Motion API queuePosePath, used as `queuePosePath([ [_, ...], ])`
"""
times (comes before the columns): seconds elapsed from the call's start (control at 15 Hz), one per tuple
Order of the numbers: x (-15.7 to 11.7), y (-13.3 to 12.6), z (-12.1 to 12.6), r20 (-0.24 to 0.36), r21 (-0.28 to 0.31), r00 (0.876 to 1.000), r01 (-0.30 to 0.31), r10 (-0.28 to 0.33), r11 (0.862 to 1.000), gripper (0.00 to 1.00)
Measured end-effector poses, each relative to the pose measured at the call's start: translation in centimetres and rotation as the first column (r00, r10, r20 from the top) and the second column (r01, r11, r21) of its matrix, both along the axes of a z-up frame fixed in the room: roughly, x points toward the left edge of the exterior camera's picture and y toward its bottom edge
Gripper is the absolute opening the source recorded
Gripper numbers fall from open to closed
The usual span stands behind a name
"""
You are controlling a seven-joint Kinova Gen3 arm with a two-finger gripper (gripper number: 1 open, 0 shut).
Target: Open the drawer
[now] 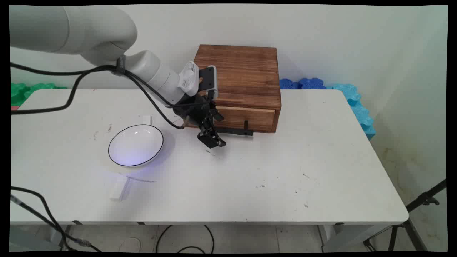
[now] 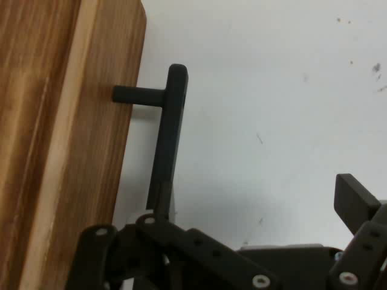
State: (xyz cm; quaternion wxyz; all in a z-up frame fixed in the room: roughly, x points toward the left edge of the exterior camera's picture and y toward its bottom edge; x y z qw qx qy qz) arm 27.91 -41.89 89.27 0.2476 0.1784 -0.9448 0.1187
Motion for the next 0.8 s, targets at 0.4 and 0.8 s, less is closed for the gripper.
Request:
queuePosePath([
  [0.4,-0.7,-1.2,-0.8,0.025,0.005,0.999,0.037,-0.037,0.999,1.0],
  [0.8,-1.1,-2.6,-1.5,0.054,0.007,0.996,0.067,-0.067,0.998,1.0],
])
